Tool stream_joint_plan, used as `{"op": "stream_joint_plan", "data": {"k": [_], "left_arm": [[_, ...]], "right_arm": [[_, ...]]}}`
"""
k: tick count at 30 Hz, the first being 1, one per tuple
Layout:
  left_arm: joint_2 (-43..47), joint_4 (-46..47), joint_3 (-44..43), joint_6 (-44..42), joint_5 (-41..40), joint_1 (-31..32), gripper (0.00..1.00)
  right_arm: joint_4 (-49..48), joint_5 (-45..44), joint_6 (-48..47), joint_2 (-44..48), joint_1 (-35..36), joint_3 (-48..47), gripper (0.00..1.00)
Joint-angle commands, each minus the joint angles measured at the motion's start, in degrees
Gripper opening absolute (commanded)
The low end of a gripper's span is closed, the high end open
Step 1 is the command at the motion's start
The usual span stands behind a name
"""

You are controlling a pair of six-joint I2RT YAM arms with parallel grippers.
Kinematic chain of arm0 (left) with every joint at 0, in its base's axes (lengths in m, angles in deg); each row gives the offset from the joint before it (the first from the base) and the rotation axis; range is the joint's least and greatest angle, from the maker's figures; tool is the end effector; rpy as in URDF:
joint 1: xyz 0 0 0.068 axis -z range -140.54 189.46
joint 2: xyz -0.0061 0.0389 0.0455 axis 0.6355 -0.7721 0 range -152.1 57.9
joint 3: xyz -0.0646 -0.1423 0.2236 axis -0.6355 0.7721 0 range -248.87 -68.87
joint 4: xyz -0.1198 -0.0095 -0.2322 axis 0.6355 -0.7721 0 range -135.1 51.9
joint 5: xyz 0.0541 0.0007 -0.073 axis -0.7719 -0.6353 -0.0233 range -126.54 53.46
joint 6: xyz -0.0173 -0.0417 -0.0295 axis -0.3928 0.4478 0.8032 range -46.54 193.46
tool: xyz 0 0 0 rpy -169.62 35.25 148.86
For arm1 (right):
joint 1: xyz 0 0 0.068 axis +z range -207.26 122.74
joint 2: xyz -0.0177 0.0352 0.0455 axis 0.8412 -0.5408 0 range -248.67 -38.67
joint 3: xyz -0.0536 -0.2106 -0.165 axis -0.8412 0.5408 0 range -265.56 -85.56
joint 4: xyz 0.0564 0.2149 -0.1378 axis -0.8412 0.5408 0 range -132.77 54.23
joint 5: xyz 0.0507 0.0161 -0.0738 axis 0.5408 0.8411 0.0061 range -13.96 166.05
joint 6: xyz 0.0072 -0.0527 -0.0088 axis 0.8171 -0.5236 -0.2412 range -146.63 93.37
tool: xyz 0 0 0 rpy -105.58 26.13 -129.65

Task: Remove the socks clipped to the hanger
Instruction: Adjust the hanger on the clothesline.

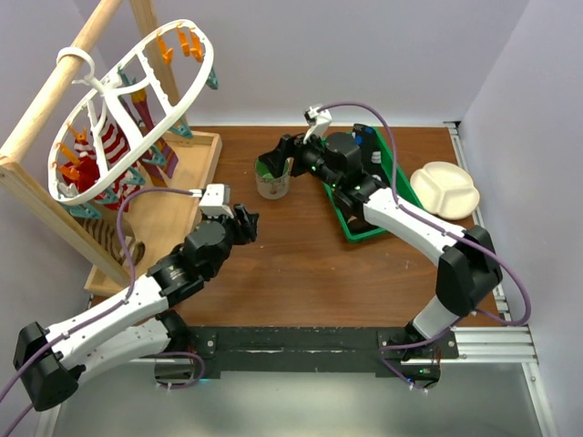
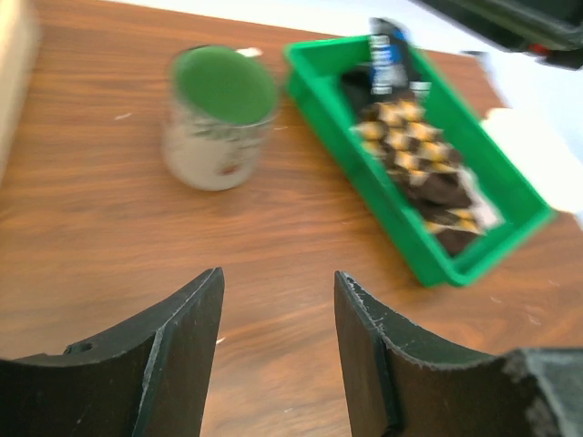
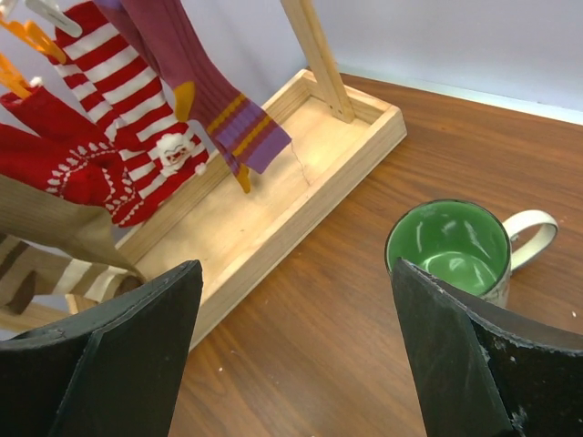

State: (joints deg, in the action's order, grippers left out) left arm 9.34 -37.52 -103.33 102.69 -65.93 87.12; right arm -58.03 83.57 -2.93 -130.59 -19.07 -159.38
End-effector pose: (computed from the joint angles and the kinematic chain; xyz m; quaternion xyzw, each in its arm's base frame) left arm 0.1473 -0.1357 0.2854 -0.0333 0.7751 -0.2163 0.5928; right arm 0.3034 0.2445 0.3530 -0.1360 0.7113 0.3945 0.5656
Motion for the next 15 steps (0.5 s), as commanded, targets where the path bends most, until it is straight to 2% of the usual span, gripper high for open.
{"op": "stream_joint_plan", "data": {"k": [1,4,8,11,15], "left_arm": [[-3.9,-10.51,-1.05,7.14,-12.7,-0.81,0.56],[-9.35,-11.04,-2.54,11.54,-18.06,-3.27,0.56],[-18.66,-15.59,-8.77,18.21,-31.75,-4.68,0.58],[-27.54,-20.43,-16.23,21.04,-38.44,-7.75,0.58],[-39.74,-24.39,-28.17,20.52,-47.85,-12.4,0.6]], "right_arm": [[-5.21,2.84,-0.32,-1.33,-0.05,-4.84,0.88],[-4.95,2.14,-0.24,-1.95,-0.14,-5.63,0.88],[-3.46,1.88,-0.85,-2.21,-0.14,-6.33,0.88],[-2.23,2.4,-1.47,-2.04,-0.14,-6.69,0.88],[-1.96,2.49,-2.08,-0.98,-0.31,-6.25,0.88]]}}
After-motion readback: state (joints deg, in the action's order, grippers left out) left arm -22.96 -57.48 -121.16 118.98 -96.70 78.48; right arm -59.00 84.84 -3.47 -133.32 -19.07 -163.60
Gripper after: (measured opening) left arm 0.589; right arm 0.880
